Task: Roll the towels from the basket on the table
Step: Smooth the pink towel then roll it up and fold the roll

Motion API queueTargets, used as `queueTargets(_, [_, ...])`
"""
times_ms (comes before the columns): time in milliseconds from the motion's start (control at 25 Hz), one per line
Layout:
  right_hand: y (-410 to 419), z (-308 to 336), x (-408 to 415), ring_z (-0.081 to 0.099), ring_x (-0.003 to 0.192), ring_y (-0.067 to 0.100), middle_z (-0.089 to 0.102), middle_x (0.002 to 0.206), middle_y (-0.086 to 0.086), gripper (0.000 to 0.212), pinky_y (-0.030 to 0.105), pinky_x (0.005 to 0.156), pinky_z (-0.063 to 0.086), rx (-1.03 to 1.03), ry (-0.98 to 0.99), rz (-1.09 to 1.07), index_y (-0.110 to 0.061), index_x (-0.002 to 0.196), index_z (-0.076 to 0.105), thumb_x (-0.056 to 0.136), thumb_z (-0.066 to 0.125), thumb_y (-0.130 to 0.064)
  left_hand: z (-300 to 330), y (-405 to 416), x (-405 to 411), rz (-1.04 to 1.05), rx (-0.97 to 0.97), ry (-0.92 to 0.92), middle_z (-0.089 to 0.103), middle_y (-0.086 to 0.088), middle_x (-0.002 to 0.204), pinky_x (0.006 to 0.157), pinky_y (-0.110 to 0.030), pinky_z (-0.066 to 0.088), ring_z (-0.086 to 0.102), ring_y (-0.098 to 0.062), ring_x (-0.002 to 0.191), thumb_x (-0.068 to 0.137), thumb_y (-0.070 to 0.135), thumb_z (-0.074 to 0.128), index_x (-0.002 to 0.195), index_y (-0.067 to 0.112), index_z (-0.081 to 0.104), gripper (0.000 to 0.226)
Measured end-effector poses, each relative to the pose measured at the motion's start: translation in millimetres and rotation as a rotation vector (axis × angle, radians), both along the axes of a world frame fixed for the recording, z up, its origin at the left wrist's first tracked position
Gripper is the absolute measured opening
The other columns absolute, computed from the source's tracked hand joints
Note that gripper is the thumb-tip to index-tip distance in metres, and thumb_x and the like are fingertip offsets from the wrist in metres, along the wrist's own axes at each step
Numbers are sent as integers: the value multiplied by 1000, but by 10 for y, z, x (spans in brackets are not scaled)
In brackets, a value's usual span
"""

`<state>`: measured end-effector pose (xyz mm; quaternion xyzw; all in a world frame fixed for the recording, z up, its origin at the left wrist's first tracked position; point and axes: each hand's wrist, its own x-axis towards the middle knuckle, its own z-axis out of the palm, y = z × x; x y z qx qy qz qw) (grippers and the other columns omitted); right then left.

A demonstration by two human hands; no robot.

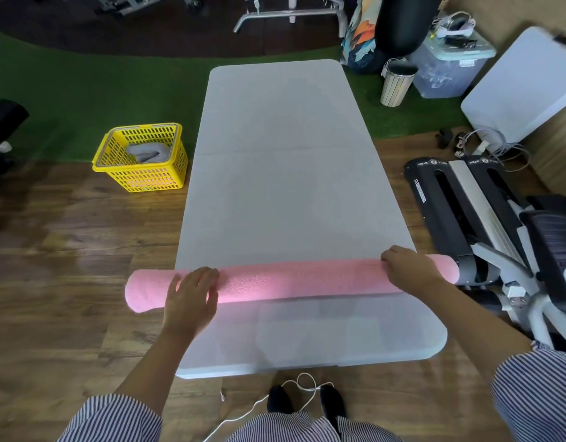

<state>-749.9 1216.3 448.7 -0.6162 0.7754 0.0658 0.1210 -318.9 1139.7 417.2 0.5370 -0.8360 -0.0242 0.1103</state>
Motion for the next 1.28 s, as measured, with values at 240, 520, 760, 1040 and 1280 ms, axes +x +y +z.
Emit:
queueTargets(240, [-2, 57, 69, 55, 101, 22, 52, 113, -3, 39, 29, 71, 41, 300, 26, -5, -26, 118, 47, 81, 50, -39, -7, -255, 328, -151, 193, -189, 60, -4, 125, 95, -52, 47, 59, -28, 115, 49, 11, 80, 126, 20, 55, 81])
queueTargets(520, [-360, 103, 219, 55, 92, 24, 52, 110, 4, 15, 28, 68, 39, 318, 47, 70, -18, 99, 52, 86, 50, -12, -33, -529, 314, -202, 32, -260, 70, 1, 95, 68, -51, 52, 67, -26, 85, 49, -12, 75, 109, 21, 63, 69])
queueTargets(760, [-1062, -46, 541, 58, 94, 29, 48, 117, 8, 42, 32, 60, 40, 114, 36, 342, -11, 114, 54, 79, 39, 8, -26, -1002, -62, -430, -41, -192, 71, 2, 98, 82, -59, 50, 68, -24, 92, 37, -16, 76, 102, 18, 71, 74])
queueTargets(1040, [-1366, -99, 1423, 55, 88, 28, 31, 142, 16, 48, 32, 74, 45, -208, -381, 364, -5, 132, 43, 85, 49, -2, -17, -1155, -339, -537, 1, -55, 65, -2, 106, 91, -45, 50, 64, -23, 95, 40, -12, 75, 111, 17, 54, 79])
queueTargets(1280, [-1365, -216, 1493, 56, 88, 31, 57, 100, 16, 40, 34, 71, 46, -21, -495, -278, -3, 103, 50, 89, 47, -40, 32, -1227, -280, -540, 16, -2, 60, -6, 105, 81, -31, 51, 61, -23, 81, 43, -7, 75, 103, 14, 54, 66])
